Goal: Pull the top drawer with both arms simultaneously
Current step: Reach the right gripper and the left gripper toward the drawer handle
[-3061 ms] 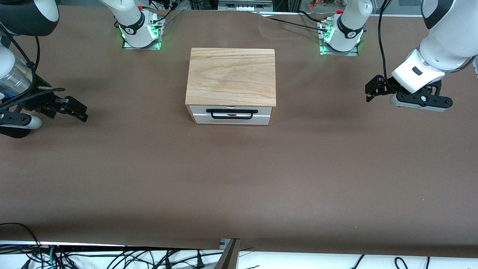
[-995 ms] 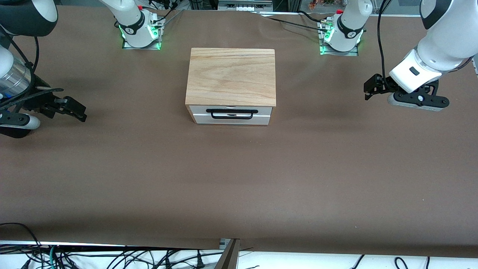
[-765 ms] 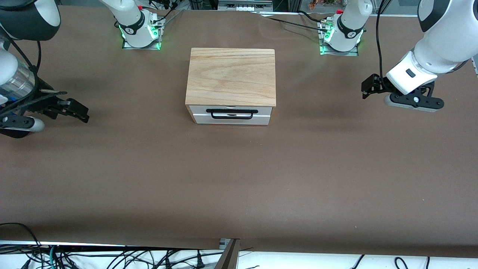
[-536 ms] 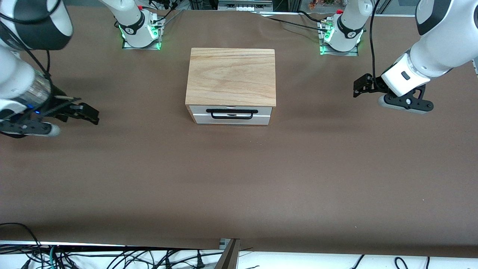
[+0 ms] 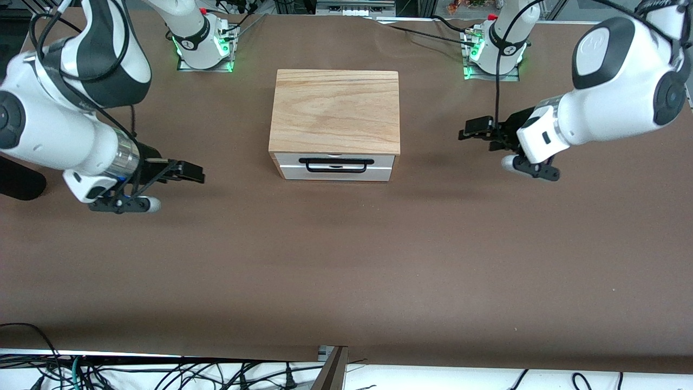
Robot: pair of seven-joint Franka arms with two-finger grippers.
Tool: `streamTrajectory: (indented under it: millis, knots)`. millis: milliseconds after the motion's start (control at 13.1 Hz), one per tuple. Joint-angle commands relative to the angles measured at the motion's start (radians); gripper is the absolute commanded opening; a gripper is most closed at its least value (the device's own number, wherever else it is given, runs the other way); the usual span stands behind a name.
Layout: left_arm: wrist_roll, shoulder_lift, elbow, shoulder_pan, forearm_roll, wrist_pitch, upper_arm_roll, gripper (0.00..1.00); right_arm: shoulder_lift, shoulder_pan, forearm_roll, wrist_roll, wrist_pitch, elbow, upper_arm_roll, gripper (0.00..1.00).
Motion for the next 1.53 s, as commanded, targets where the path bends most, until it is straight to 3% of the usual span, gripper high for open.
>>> streamTrajectory:
  millis: [0,536,995,1224,1454]
  knots:
    - [0.169,0.08,0.005,0.004,-0.197,0.002,0.0,1.0,0.061,0.006,0.139,-0.047,0.067,0.001,0.001,1.0]
    - [0.634,0.384,0.003,-0.102,-0.787,0.003,-0.003,1.0,0.225,0.055,0.662,-0.306,0.19,-0.012,0.001,1.0]
    - [0.889,0.535,0.031,-0.13,-0.881,0.0,-0.003,0.97,0.261,0.07,1.048,-0.709,0.203,-0.161,0.001,1.0]
    - [0.906,0.607,0.097,-0.136,-0.91,0.005,-0.003,0.93,0.261,0.086,1.141,-0.833,0.21,-0.222,0.001,1.0]
    - [0.906,0.633,0.103,-0.162,-0.959,0.005,-0.002,0.83,0.261,0.118,1.312,-1.002,0.209,-0.308,0.001,1.0]
